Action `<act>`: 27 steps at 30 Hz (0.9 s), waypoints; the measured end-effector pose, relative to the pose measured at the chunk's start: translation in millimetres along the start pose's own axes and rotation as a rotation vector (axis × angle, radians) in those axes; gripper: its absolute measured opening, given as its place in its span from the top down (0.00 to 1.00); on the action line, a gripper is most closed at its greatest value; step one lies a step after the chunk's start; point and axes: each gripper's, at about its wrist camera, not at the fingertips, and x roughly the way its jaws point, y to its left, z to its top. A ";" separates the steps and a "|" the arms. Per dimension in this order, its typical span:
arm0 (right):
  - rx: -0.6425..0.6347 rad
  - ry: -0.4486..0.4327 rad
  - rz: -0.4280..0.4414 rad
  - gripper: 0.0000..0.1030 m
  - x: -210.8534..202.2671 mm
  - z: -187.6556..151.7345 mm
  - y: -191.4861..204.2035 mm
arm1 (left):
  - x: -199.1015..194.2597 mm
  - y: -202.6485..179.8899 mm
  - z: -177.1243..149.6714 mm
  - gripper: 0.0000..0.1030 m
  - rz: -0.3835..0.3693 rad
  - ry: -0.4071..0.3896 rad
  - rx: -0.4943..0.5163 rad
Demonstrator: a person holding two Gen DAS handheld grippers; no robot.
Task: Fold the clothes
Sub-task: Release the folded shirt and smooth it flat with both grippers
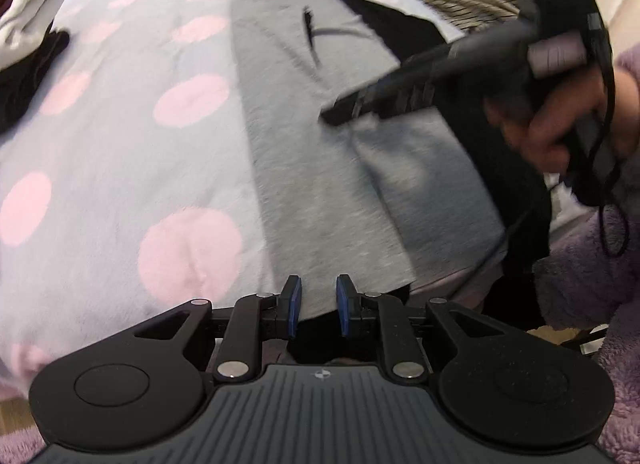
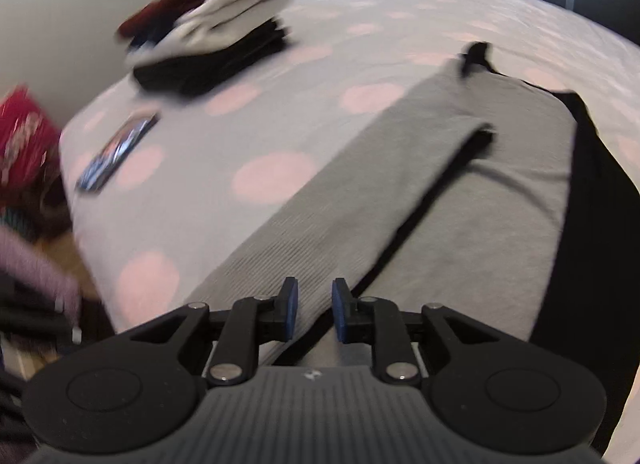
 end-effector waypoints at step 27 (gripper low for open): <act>0.634 -0.023 -0.435 0.72 -145.5 -132.3 -79.6 | 3.6 -71.0 34.3 0.52 -0.071 -0.060 0.106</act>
